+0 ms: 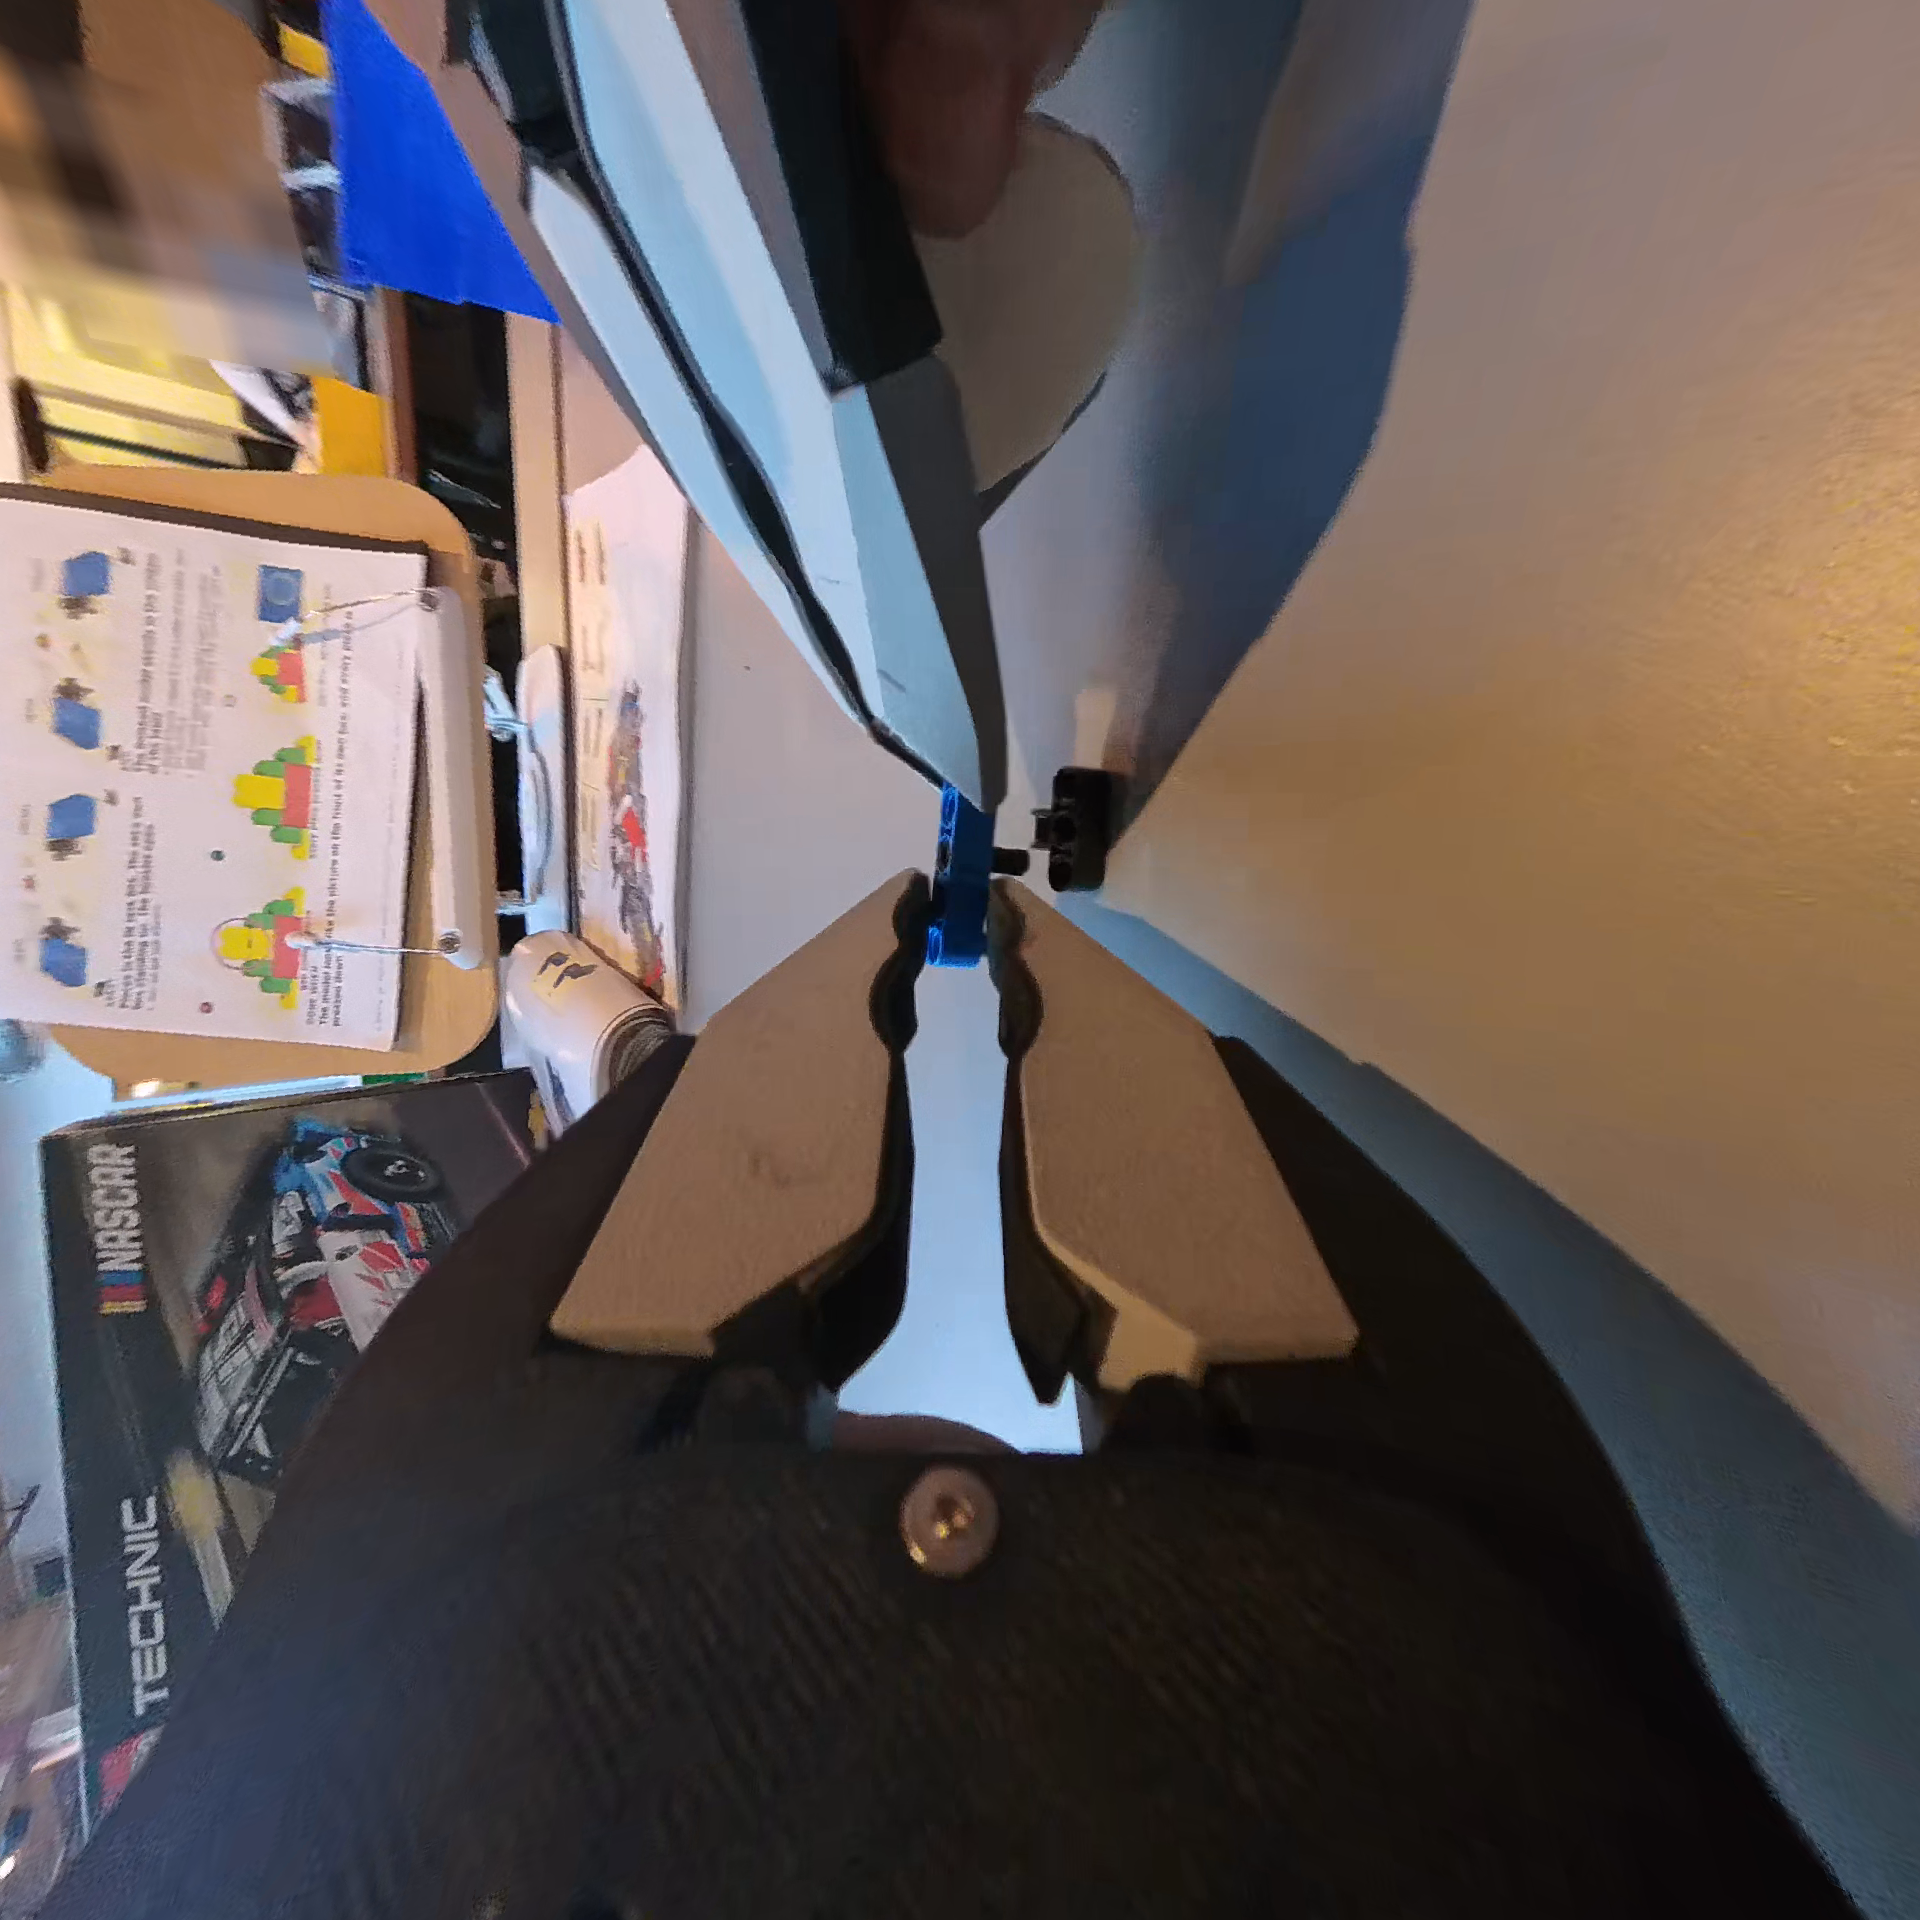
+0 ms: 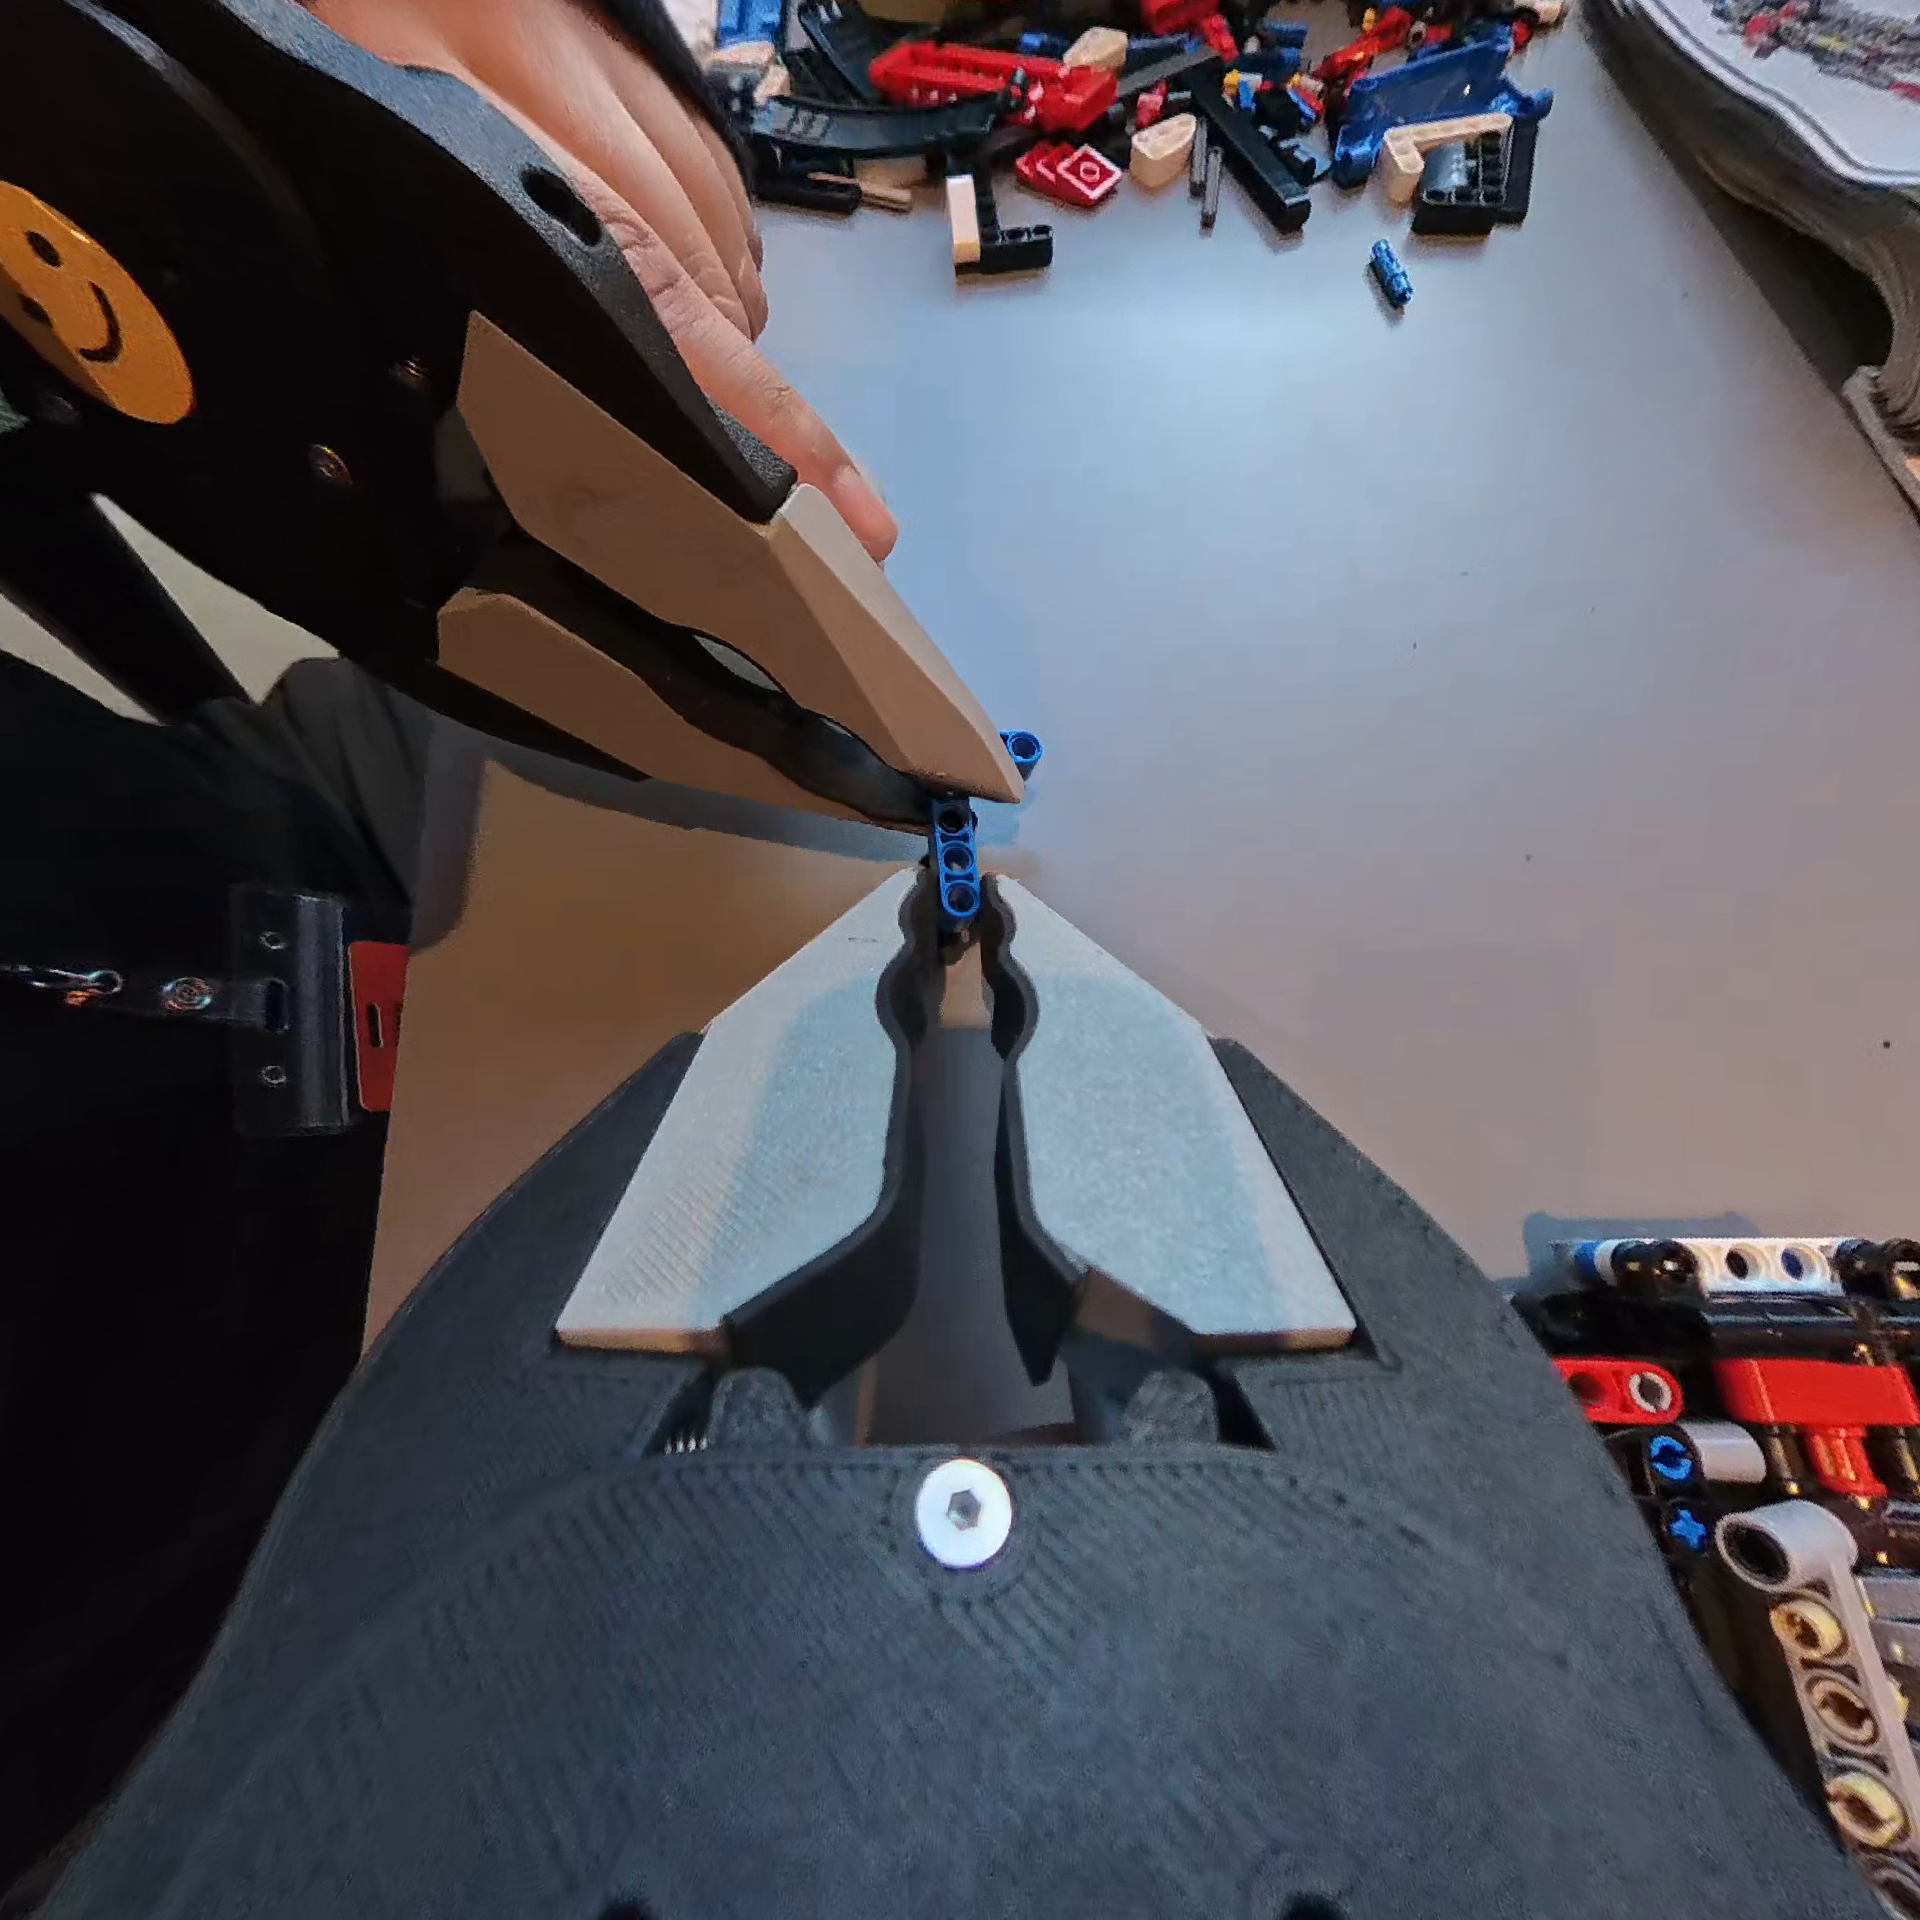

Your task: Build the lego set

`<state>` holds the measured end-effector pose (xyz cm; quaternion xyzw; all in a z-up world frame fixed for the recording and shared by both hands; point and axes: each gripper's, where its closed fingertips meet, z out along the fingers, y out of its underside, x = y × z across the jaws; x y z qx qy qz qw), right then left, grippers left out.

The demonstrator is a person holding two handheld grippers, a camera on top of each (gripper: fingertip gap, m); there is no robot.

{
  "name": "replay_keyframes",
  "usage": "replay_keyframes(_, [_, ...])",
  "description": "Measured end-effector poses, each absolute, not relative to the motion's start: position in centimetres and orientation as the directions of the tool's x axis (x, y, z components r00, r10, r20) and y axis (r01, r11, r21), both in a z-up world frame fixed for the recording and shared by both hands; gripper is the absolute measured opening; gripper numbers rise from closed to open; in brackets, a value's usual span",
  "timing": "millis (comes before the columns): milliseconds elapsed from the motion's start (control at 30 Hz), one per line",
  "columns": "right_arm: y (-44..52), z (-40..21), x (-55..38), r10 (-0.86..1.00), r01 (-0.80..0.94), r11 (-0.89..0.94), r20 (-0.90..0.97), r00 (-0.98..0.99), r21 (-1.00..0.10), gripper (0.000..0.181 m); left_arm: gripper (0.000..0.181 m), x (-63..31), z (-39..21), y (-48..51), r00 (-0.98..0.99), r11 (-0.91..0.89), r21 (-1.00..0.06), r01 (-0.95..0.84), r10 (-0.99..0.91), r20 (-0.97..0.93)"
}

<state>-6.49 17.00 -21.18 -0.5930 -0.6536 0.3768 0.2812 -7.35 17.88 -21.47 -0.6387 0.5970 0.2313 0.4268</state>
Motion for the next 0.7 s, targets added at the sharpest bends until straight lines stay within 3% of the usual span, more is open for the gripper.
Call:
replay_keyframes(267, [16.6,-21.8,-6.4,0.986,0.591,0.042,-0.064,-0.156,-0.805,0.004,0.009,-7.3,-21.9,17.5,0.200,0.106,-0.286,-0.952,-0.492,-0.847])
replay_keyframes(700, [17.0,-21.8,-6.5,0.983,0.598,-0.015,-0.121,-0.137,-0.802,0.004,0.015,-7.7,-20.6,17.3,0.329,0.120,-0.420,-0.899,-0.447,-0.832])
